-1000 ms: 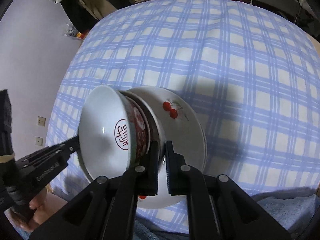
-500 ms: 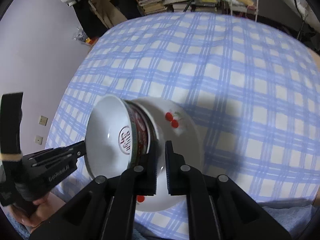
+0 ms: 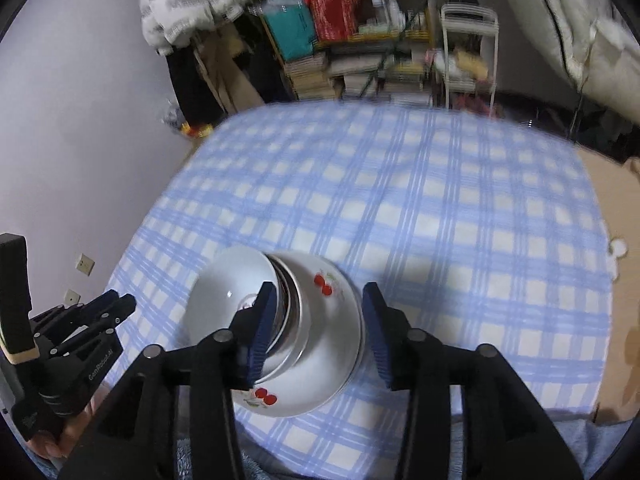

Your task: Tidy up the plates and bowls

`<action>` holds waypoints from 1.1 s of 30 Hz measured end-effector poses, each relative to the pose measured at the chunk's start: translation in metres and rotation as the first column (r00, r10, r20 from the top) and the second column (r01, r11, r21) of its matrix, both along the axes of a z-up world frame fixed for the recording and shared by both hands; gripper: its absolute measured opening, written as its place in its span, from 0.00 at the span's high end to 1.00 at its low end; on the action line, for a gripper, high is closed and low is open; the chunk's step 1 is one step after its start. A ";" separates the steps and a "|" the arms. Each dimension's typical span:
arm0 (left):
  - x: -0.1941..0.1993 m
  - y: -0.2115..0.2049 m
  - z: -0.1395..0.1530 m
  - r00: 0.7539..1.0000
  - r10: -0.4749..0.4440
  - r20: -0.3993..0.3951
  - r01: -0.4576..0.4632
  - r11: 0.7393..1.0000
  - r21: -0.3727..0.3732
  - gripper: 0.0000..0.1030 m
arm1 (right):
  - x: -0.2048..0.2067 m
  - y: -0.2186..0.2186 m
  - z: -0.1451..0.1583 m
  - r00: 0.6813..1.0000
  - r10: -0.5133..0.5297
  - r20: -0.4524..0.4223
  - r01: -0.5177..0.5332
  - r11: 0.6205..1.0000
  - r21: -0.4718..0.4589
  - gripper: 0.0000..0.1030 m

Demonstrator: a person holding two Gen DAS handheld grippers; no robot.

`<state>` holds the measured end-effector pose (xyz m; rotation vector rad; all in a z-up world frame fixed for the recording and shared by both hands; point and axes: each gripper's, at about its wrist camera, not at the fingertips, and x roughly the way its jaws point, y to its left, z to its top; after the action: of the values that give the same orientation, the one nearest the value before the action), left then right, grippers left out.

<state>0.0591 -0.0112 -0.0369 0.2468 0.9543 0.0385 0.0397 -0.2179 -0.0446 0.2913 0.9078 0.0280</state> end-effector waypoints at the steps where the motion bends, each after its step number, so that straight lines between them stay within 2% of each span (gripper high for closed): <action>1: -0.003 0.005 0.007 1.000 0.012 0.020 -0.012 1.000 -0.021 0.65 | -0.006 0.001 0.006 1.000 0.002 0.027 -0.002 1.000 -0.011 0.42; 5: -0.024 0.016 0.031 0.986 0.042 0.164 -0.042 0.999 -0.006 0.45 | -0.028 0.002 0.027 0.990 -0.010 0.144 0.020 0.998 -0.066 0.23; 9: -0.046 0.021 0.046 0.951 0.051 0.305 -0.054 0.999 0.001 0.29 | -0.038 0.003 0.037 0.981 -0.018 0.192 0.040 0.994 -0.107 0.09; 11: -0.057 0.022 0.051 0.932 0.038 0.360 -0.034 0.999 -0.017 0.22 | -0.042 0.002 0.040 0.977 -0.018 0.215 0.043 0.992 -0.115 0.07; 15: -0.072 0.021 0.055 0.912 0.006 0.411 0.007 1.000 -0.029 0.10 | -0.048 0.002 0.044 0.965 -0.022 0.262 0.051 0.993 -0.105 0.07; 18: -0.078 0.020 0.053 0.906 -0.004 0.423 0.029 0.998 -0.053 0.07 | -0.057 0.005 0.046 0.947 -0.016 0.320 0.062 0.989 -0.134 0.06; 21: -0.077 0.020 0.049 0.902 -0.014 0.431 0.046 0.997 -0.064 0.05 | -0.066 0.012 0.047 0.924 0.008 0.383 0.071 0.979 -0.193 0.00; 24: -0.070 0.019 0.043 0.907 0.005 0.421 0.020 0.998 -0.054 0.05 | -0.067 0.019 0.046 0.911 0.014 0.412 0.087 0.970 -0.227 0.00; 33: -0.065 0.015 0.035 0.909 -0.002 0.417 0.010 1.000 -0.017 0.05 | -0.059 0.016 0.040 0.922 0.009 0.386 0.081 0.973 -0.216 0.00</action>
<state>-0.0056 0.0034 -0.0015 0.2125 0.5260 0.0735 -0.0197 -0.2019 -0.0048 0.0806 0.5060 -0.0526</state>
